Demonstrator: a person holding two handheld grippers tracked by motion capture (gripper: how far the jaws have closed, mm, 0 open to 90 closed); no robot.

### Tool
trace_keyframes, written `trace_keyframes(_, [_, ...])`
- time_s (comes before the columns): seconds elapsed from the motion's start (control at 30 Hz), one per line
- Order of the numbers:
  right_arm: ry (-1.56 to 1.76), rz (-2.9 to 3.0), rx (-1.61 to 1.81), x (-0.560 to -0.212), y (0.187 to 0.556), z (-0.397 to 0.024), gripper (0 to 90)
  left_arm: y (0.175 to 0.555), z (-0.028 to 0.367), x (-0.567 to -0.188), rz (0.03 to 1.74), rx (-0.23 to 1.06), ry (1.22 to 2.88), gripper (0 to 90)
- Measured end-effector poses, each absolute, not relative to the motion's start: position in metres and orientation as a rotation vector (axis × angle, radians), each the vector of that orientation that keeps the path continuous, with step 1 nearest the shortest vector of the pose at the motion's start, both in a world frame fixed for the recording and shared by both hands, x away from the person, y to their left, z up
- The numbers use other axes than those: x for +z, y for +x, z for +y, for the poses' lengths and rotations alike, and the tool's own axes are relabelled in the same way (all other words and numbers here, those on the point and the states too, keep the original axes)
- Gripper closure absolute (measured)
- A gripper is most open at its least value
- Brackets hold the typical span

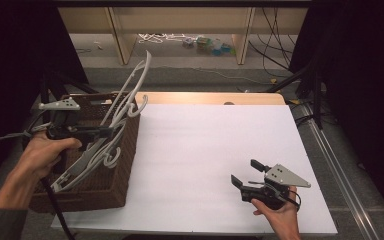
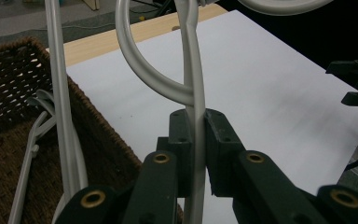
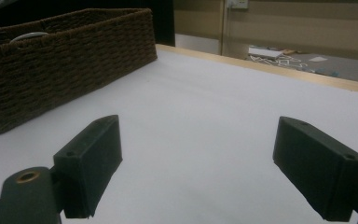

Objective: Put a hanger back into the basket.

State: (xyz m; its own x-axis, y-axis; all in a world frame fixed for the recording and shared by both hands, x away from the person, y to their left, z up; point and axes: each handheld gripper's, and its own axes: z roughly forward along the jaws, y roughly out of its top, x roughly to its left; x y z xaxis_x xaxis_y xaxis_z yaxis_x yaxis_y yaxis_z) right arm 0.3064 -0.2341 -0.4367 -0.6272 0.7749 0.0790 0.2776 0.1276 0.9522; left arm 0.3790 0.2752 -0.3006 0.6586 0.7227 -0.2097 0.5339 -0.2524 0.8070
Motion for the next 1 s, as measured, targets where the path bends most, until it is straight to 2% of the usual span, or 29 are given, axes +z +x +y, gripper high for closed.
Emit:
trace_keyframes(0.47, [1.018, 1.964, 1.523, -0.436, 0.306, -0.234, 16.3, 0.371, 0.312, -0.321, 1.063, 0.279, 1.939, 81.8])
trace_keyframes(1.0, [1.02, 1.964, 1.519, -0.437, 0.306, -0.234, 16.3, 0.364, 0.338, -0.344, 1.076, 0.27, 1.967, 81.8])
